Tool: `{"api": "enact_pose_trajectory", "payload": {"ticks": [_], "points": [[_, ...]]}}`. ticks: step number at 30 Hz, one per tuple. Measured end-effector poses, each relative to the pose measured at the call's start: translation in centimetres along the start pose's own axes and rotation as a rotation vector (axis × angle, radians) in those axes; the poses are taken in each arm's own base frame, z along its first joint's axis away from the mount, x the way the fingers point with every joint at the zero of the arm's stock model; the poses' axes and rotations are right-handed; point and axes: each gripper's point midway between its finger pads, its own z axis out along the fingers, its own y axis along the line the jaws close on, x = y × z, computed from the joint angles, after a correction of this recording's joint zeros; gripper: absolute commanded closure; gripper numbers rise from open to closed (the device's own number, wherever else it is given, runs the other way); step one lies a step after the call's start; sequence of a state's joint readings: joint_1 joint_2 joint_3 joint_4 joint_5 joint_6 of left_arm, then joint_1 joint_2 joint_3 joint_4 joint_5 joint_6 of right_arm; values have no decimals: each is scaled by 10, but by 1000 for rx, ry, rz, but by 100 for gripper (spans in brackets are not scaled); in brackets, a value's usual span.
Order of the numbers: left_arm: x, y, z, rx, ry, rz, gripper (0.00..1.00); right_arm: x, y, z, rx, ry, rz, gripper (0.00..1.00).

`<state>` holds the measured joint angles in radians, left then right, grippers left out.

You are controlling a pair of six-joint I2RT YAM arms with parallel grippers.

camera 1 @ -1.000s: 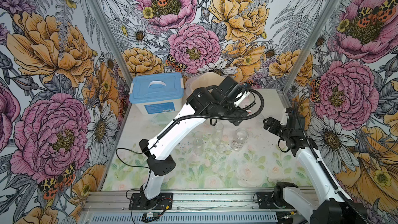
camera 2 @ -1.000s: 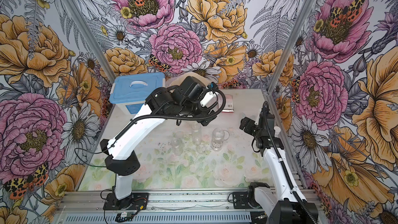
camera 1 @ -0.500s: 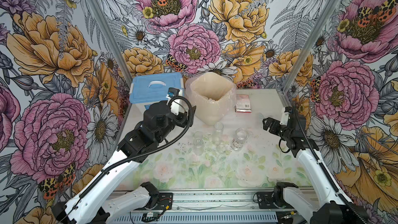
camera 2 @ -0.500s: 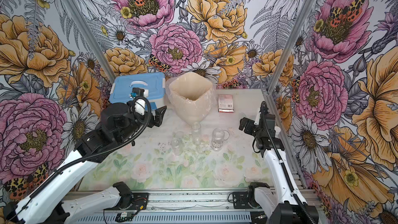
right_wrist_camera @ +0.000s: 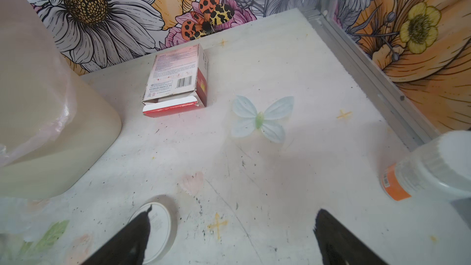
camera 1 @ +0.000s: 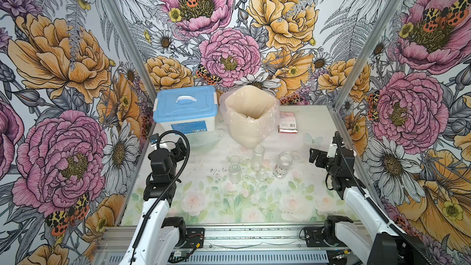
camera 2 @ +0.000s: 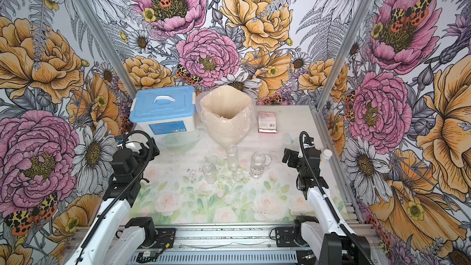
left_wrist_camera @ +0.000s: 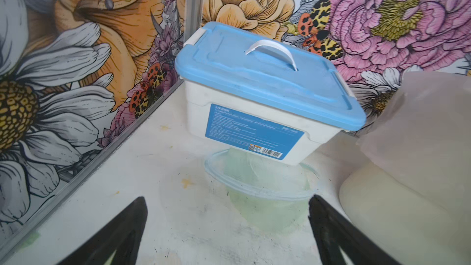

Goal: Empty the moldy dried flower tea in the jars
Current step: Reset both arms

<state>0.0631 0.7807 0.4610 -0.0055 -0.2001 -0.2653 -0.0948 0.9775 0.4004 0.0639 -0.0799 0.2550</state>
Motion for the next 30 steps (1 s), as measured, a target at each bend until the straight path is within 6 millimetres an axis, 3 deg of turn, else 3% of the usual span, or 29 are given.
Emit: {"api": "enact_pose_trajectory", "payload": {"ticks": [3,10,18,30], "points": [[18,7,17,-25,28,-19,1,-2,0,11,7,-21,-47,1],[38,9,52,-68,26,1,1,0,0,37,10,-68,-112,0],[69,-29,69,-34,-11,240,1,-8,0,52,11,-123,-181,1],[68,-18,80,-46,-108,286,1,-25,4,65,0,-147,-190,0]]}}
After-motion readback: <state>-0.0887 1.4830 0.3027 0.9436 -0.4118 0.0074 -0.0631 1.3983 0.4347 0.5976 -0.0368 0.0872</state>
